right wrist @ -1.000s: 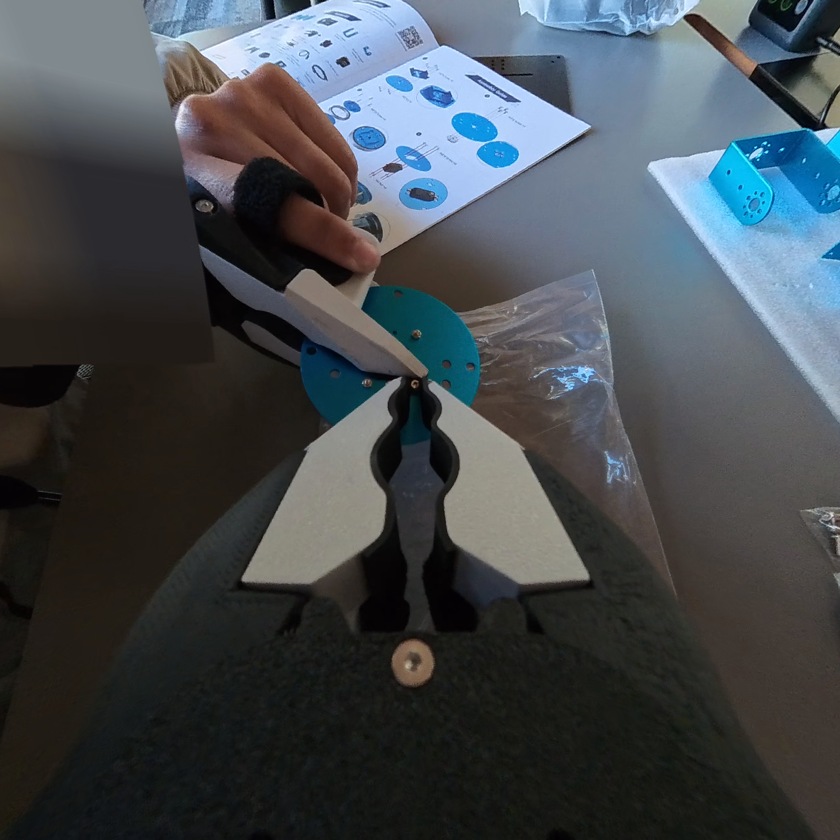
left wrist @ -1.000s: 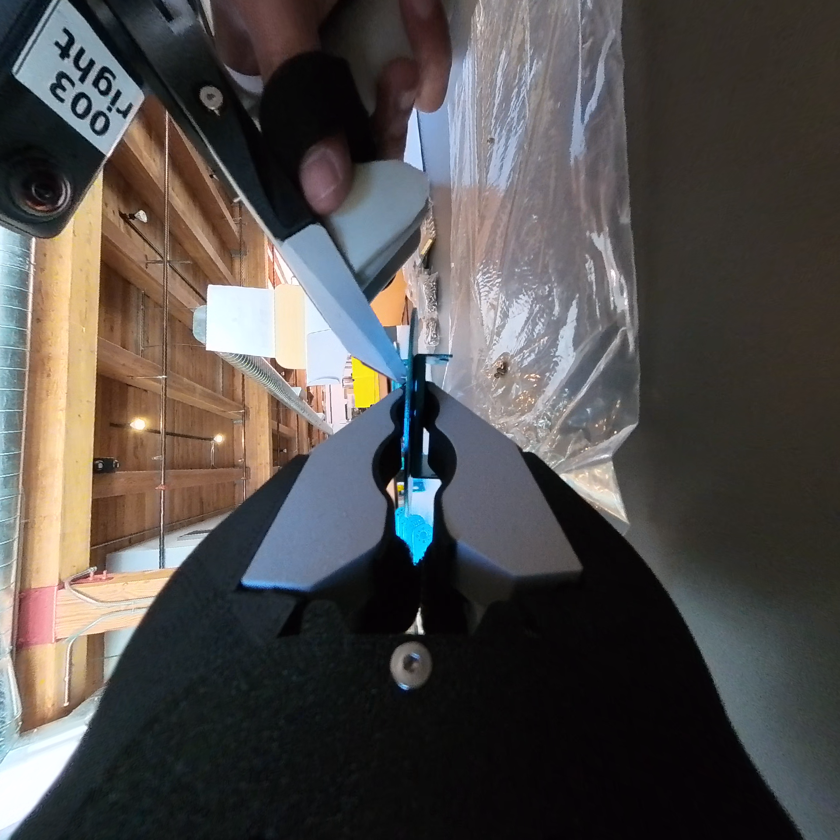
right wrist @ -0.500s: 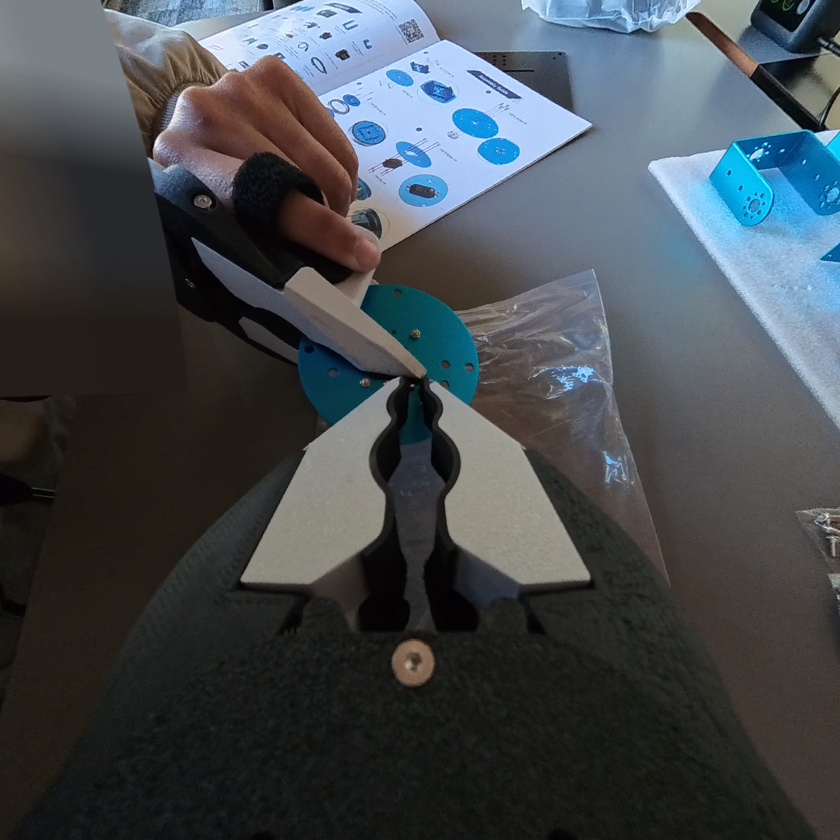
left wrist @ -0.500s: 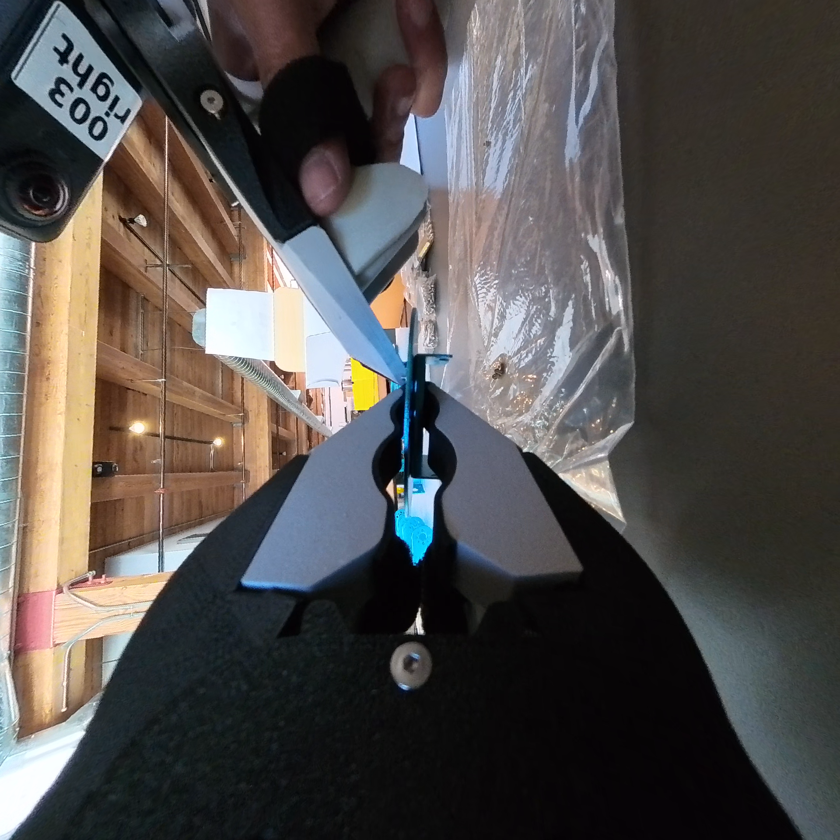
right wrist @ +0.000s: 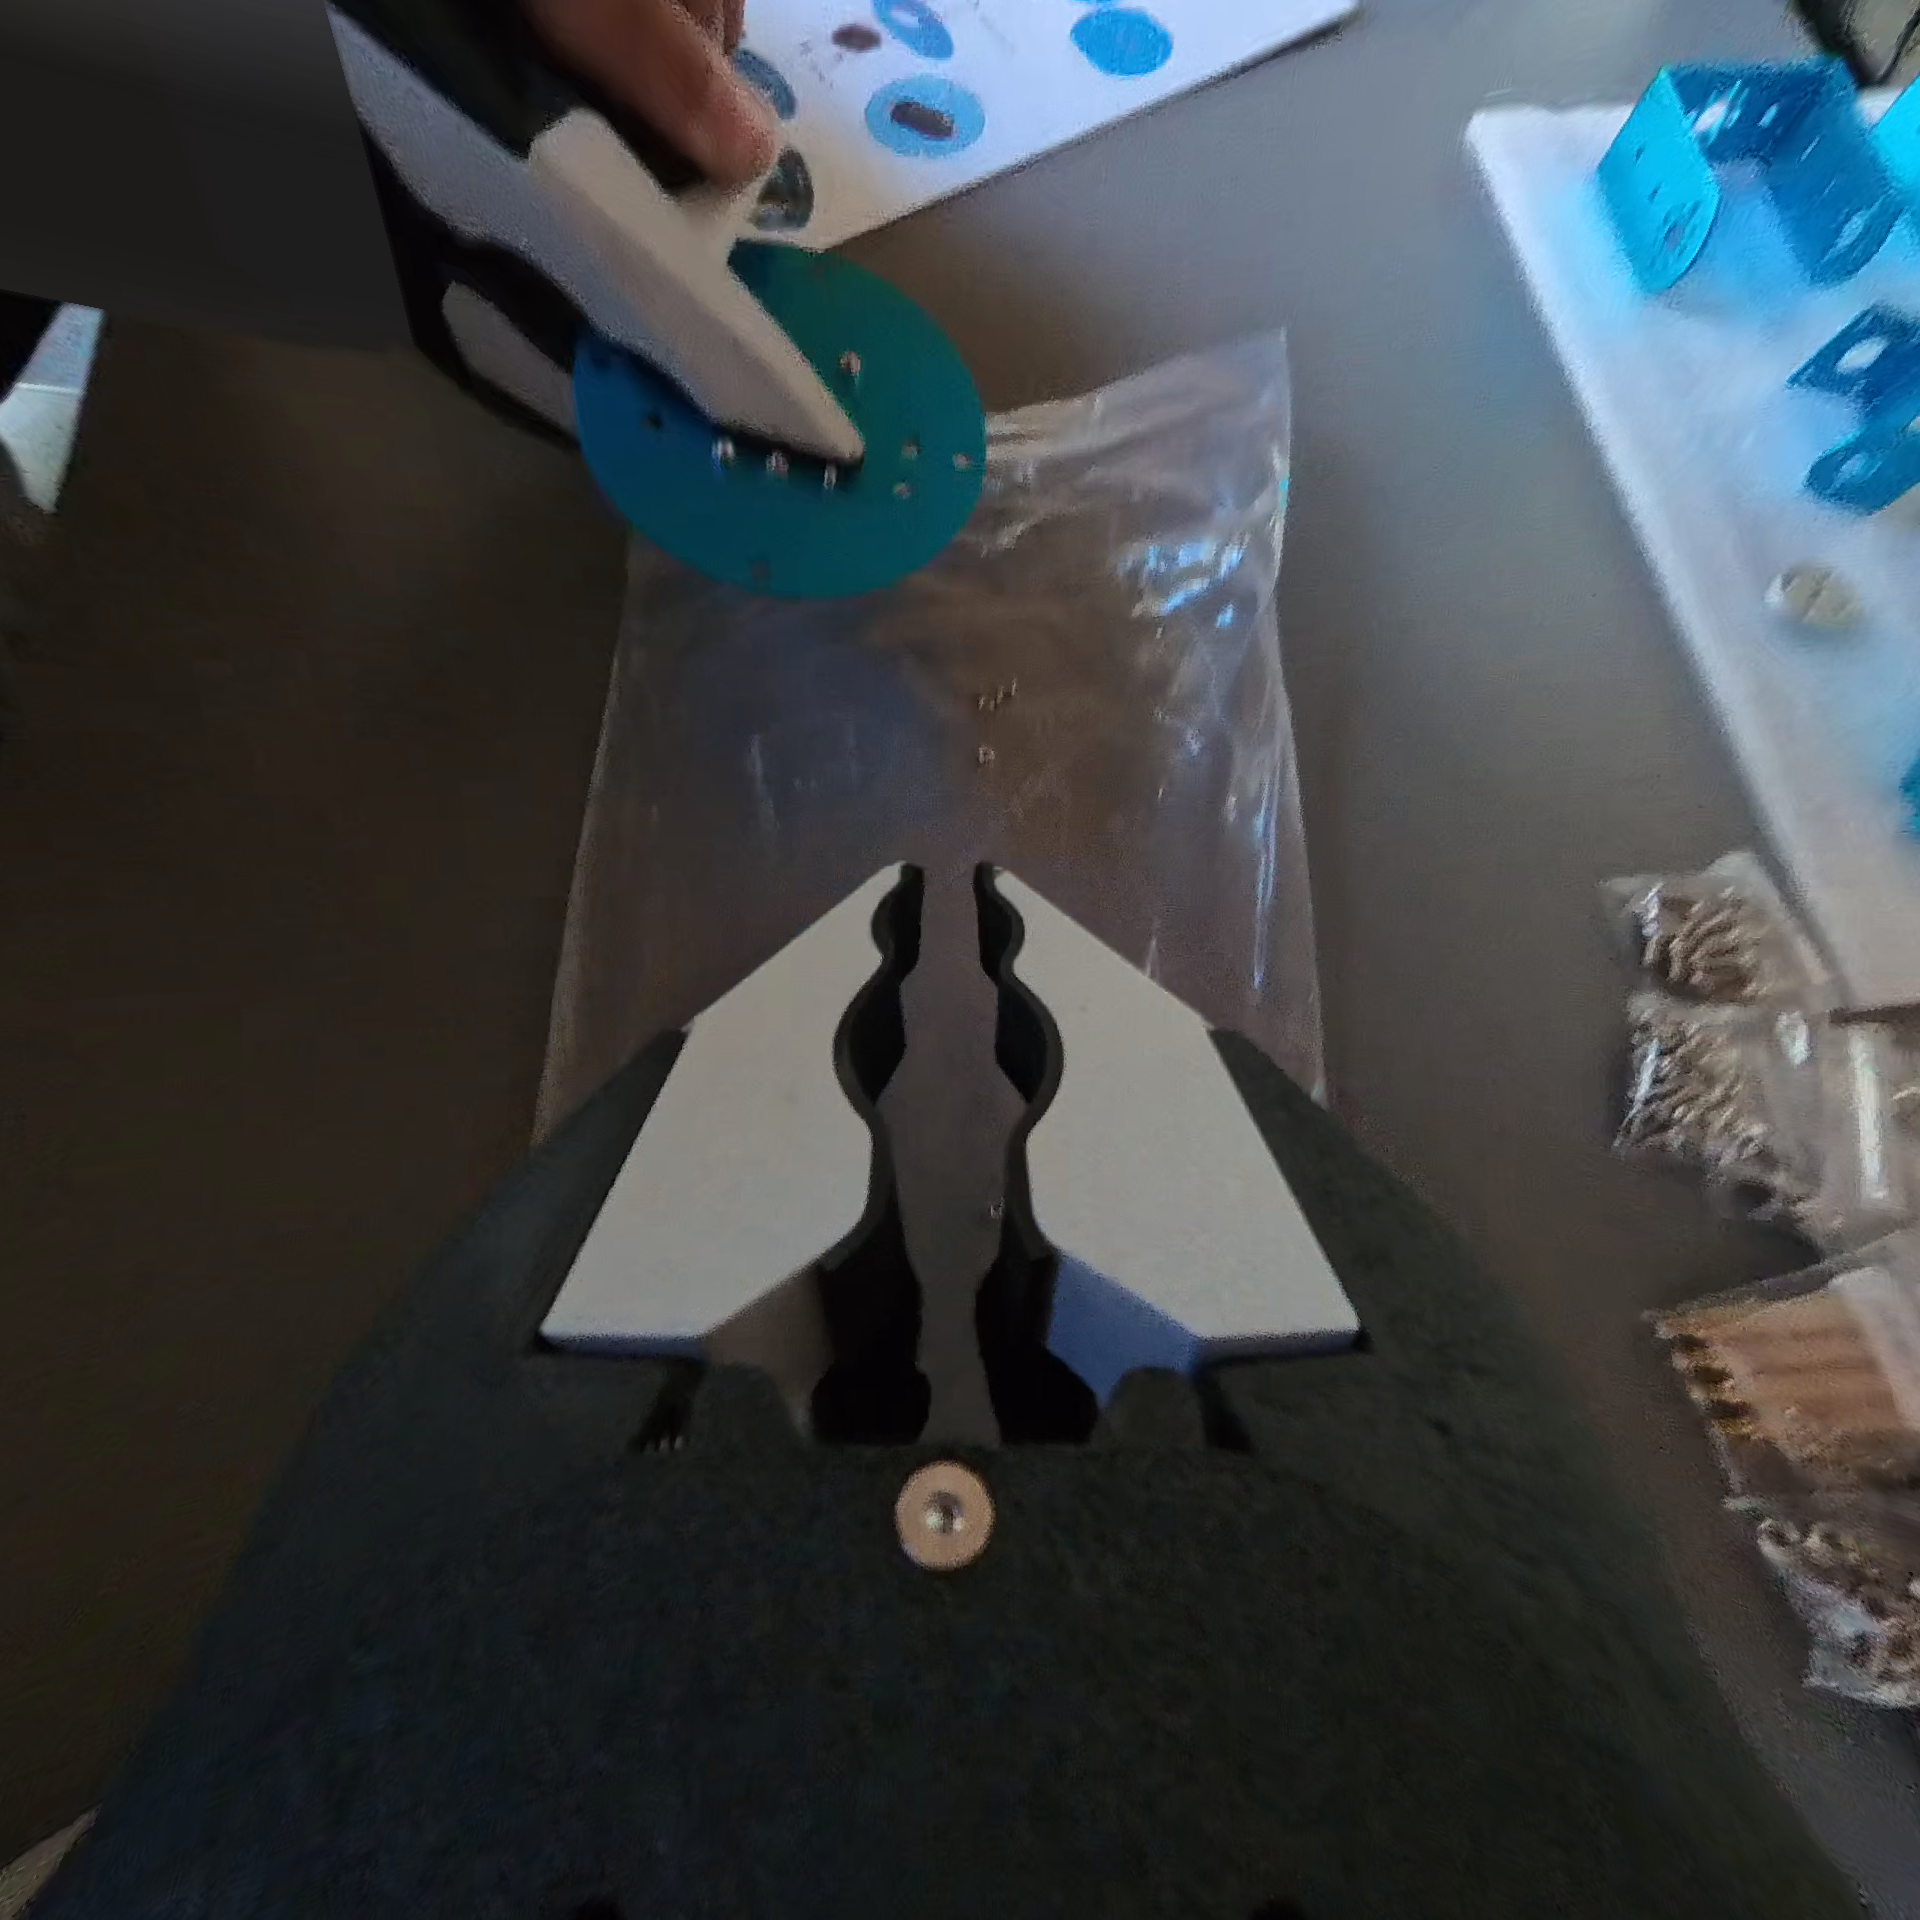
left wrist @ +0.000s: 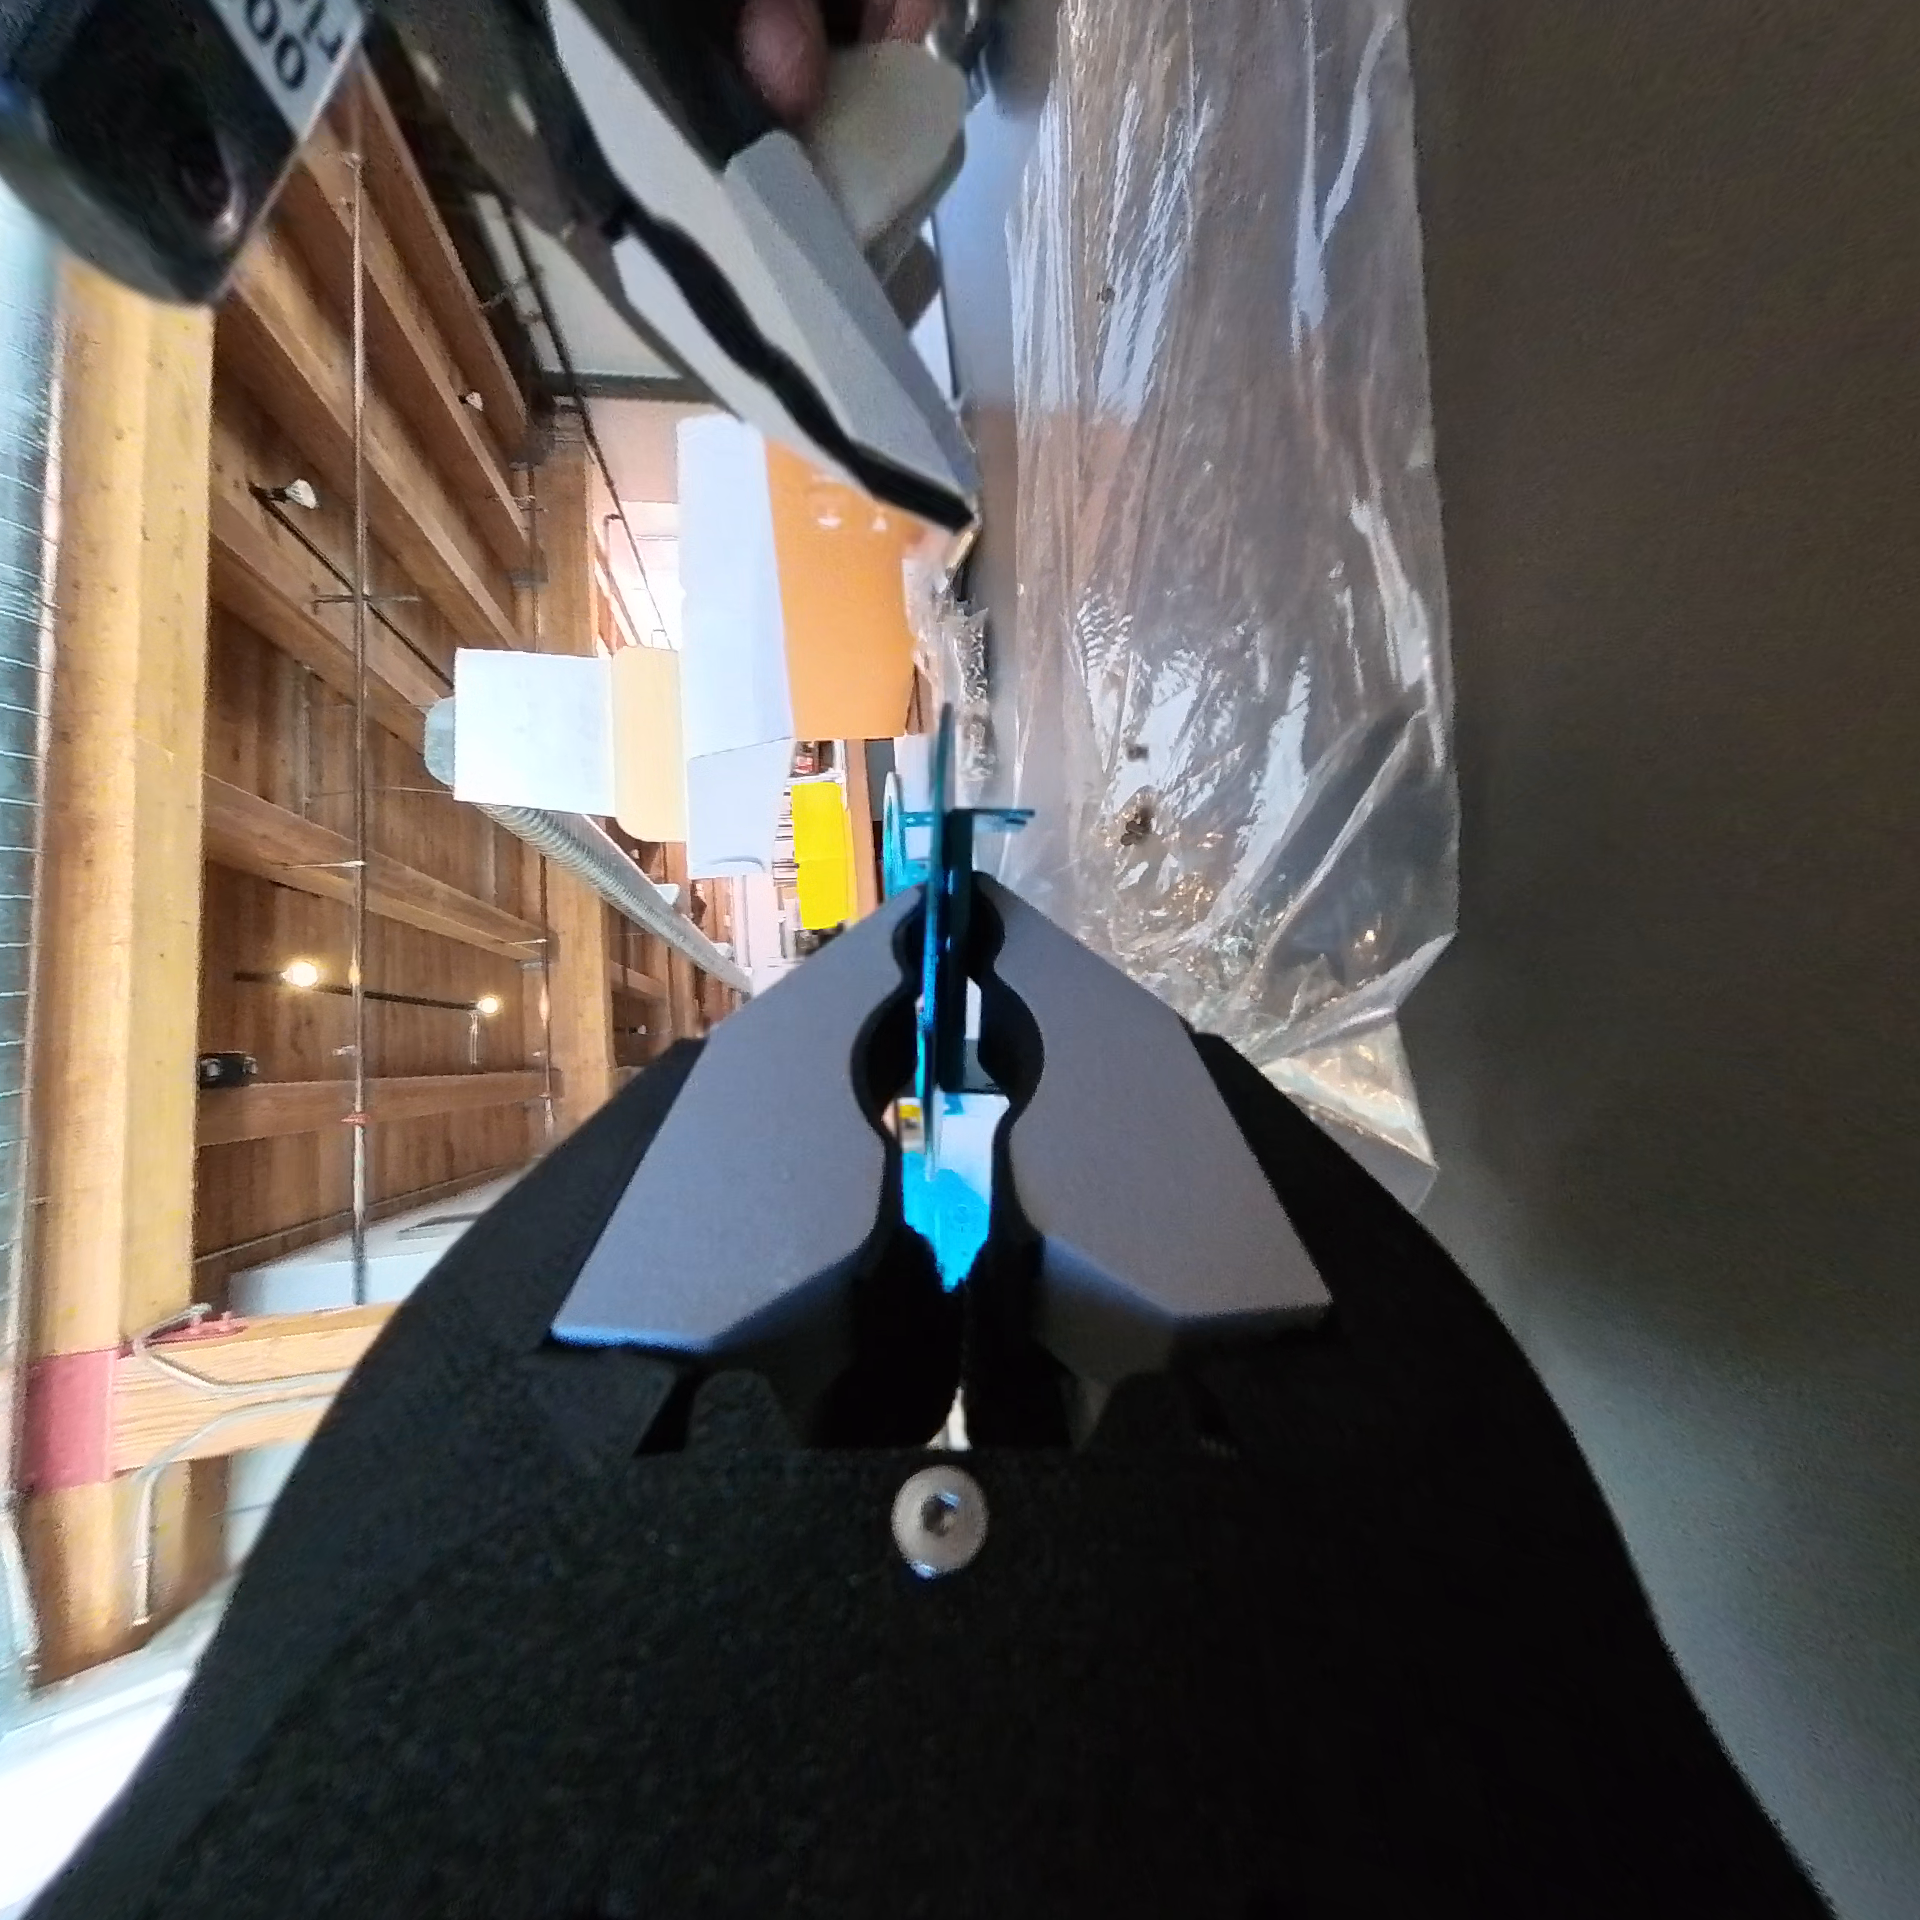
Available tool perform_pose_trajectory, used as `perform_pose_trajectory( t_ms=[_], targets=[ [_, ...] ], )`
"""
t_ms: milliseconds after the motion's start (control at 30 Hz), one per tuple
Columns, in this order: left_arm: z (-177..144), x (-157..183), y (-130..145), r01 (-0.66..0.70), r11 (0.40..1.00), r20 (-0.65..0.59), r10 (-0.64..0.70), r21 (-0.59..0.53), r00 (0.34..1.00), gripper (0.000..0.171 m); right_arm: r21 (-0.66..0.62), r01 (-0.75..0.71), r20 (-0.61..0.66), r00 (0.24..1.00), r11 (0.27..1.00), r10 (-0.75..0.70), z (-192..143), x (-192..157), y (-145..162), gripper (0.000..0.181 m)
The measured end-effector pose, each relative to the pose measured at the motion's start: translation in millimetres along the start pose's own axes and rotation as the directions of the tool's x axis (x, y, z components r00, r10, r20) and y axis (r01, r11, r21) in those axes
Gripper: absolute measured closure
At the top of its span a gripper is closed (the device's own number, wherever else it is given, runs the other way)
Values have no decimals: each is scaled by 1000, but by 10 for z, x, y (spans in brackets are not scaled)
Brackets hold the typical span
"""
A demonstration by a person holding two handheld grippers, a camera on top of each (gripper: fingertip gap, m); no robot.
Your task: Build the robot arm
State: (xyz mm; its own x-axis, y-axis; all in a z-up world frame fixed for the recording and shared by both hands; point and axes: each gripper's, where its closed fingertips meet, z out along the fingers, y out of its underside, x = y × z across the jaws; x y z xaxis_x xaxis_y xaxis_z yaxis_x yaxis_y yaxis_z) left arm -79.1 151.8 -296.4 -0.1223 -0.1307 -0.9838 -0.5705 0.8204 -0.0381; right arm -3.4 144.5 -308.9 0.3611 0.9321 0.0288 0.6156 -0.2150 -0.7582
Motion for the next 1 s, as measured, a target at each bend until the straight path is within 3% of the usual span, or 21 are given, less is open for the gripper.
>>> perform_pose_trajectory(
  t_ms=[100, 167, 233, 367, 533, 633, 833, 1000],
  targets=[
    [38, 52, 92, 39, 999, -53, -41, -37, 998, 170, 50, -8, -4, 1000, 999, 8, 55, 87, 47, 172],
    [62, 31, 257, 32, 995, -58, -37, -90, 998, 170, 41, 67, -70, 995, 997, -64, 183, 165, 23, 169],
    [74, -33, 441, 67, 989, -52, -75, -133, 996, 170, 43, 130, -54, 990, 991, -127, 306, 85, -91, 167],
    [72, -153, 649, 115, 978, -21, -121, -173, 992, 170, -105, 200, 26, 980, 974, -198, 525, -29, -76, 166],
    [51, -212, 590, 122, 985, 12, -121, -125, 993, 170, -249, 295, 51, 955, 922, -292, 466, 123, -45, 170],
    [42, -270, 609, 132, 986, 52, -127, -104, 991, 170, -297, 338, 170, 939, 893, -299, 449, 72, -62, 171],
    [1, -363, 614, 83, 993, 110, -73, -88, 991, 169, -333, 473, 254, 878, 816, -406, 515, 67, -161, 175],
    [7, -334, 641, 82, 993, 96, -74, -85, 993, 170, -318, 475, 329, 867, 820, -375, 600, 31, -110, 172]
  ],
)
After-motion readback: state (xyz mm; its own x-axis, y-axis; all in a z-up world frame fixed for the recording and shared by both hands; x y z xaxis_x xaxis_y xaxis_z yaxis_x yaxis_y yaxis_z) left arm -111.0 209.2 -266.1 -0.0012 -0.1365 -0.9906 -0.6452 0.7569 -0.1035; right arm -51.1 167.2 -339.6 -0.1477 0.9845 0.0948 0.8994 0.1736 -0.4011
